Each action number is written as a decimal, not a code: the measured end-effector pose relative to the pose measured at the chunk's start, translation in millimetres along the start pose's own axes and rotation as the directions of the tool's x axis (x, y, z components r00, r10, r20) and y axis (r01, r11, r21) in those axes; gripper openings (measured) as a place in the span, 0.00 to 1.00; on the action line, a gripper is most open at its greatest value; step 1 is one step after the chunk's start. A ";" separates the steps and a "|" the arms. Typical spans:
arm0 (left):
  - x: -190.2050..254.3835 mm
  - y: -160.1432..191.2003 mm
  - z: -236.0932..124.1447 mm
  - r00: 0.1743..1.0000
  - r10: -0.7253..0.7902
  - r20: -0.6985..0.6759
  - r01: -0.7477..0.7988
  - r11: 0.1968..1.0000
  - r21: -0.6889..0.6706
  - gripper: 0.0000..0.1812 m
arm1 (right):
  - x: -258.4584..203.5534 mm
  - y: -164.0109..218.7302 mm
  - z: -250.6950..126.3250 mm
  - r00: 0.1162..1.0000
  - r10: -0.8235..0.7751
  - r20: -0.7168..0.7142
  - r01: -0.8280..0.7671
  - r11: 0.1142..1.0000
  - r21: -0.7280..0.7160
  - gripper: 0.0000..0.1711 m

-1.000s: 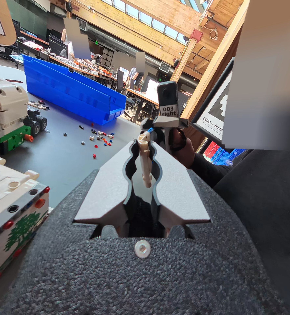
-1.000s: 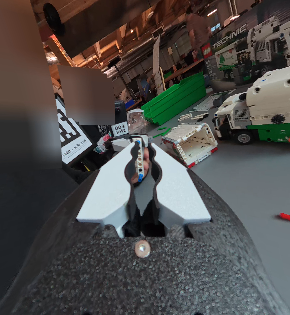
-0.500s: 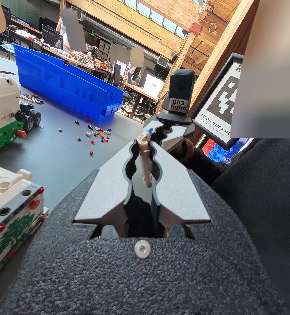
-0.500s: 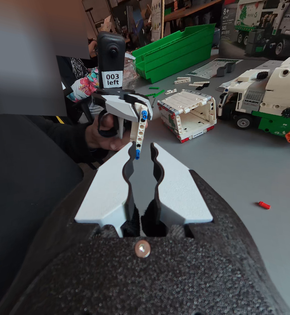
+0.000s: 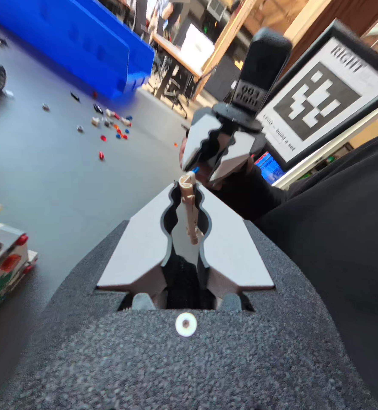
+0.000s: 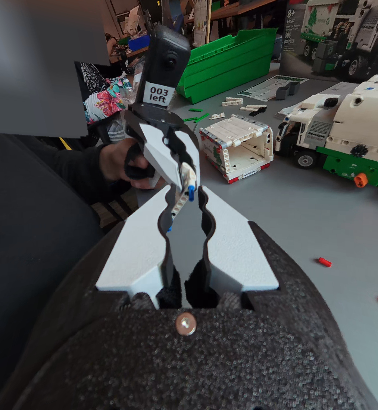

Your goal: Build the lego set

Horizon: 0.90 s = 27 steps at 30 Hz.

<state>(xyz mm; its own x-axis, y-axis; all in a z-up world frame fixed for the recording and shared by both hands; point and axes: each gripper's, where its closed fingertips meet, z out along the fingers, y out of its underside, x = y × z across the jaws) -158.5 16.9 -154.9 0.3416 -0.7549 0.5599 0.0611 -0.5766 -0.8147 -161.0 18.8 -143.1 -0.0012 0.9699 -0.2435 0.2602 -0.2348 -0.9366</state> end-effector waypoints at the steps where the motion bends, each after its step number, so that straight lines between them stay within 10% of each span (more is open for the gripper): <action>1: -3.8 4.4 2.3 0.999 0.025 0.030 -0.023 0.999 -0.047 0.05 | 1.3 -2.7 -3.7 1.000 0.011 0.004 -0.011 1.000 0.000 0.11; 6: 0.7 -3.3 3.6 0.996 0.083 0.012 -0.083 0.996 -0.032 0.05 | 1.0 20.8 -2.8 0.997 0.065 0.035 -0.058 0.981 -0.184 0.11; 19: 20.5 -33.9 -8.7 0.984 0.168 -0.053 -0.151 0.959 0.238 0.05 | -14.8 -7.3 7.1 0.992 0.095 0.078 -0.101 0.992 0.071 0.04; 27: -8.3 -27.2 -22.0 0.940 0.253 0.228 -0.285 0.951 0.120 0.14 | 62.1 -2.8 -27.8 0.837 -0.342 -0.426 0.289 0.939 -0.186 0.04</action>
<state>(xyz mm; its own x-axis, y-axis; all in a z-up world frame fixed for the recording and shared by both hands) -183.6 32.0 -134.0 0.5503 -0.7845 0.2858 0.0729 -0.2959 -0.9524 -135.0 81.5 -148.6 0.3218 0.9200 0.2236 0.4235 0.0713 -0.9031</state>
